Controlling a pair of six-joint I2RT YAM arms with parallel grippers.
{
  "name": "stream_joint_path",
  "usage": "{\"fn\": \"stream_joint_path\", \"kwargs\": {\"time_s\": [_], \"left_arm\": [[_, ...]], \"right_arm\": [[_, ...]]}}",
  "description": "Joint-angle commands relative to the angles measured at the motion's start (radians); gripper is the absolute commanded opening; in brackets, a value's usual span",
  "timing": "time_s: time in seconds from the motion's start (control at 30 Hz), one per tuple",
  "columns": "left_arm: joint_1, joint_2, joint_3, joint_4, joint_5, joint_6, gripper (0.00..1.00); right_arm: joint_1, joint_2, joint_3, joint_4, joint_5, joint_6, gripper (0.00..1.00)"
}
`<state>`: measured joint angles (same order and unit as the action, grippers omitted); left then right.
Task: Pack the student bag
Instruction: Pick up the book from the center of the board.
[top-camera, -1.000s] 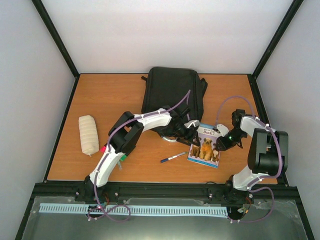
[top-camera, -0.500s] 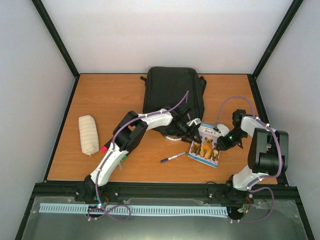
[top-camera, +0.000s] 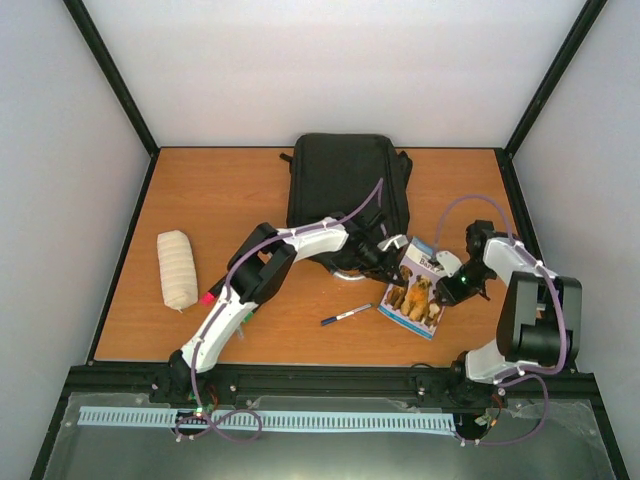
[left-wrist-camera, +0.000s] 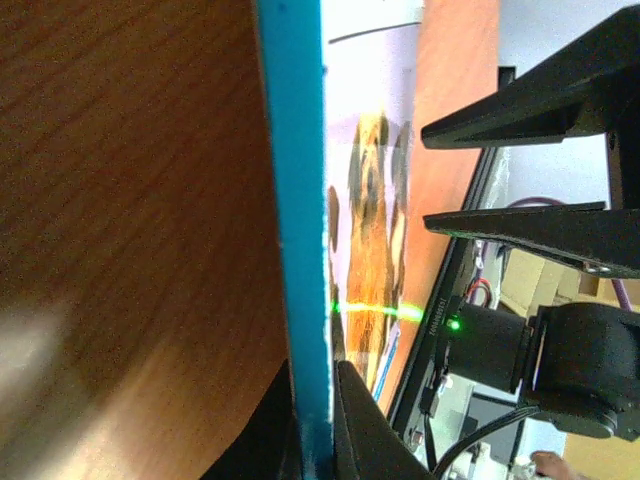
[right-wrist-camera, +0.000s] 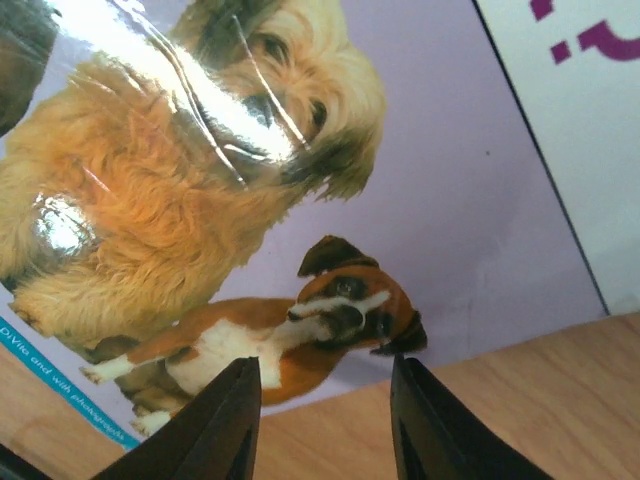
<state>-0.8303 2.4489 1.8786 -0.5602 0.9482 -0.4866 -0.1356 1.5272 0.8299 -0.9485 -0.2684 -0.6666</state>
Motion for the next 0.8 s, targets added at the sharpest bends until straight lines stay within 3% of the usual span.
{"fn": "stream_joint_path", "kwargs": {"time_s": [0.0,0.23,0.43,0.57,0.77], "left_arm": [[-0.012,-0.014,0.089,-0.035,0.055,0.1,0.01],[0.018,-0.041,0.215,-0.184,0.066,0.276,0.01],[0.09,-0.144,0.261,-0.343,0.01,0.477,0.01],[0.13,-0.211,0.292,-0.497,-0.087,0.636,0.01],[0.231,-0.337,0.225,-0.612,-0.193,0.766,0.01]], "right_arm": [[-0.01,-0.106,0.055,-0.096,0.077,-0.016,0.42],[-0.04,-0.192,0.273,-0.198,0.068,-0.041,0.66],[-0.04,-0.138,0.562,-0.253,-0.14,-0.037,0.79],[-0.04,-0.032,0.762,-0.22,-0.281,0.047,0.99],[-0.039,0.157,0.948,-0.193,-0.514,0.141,1.0]]}}
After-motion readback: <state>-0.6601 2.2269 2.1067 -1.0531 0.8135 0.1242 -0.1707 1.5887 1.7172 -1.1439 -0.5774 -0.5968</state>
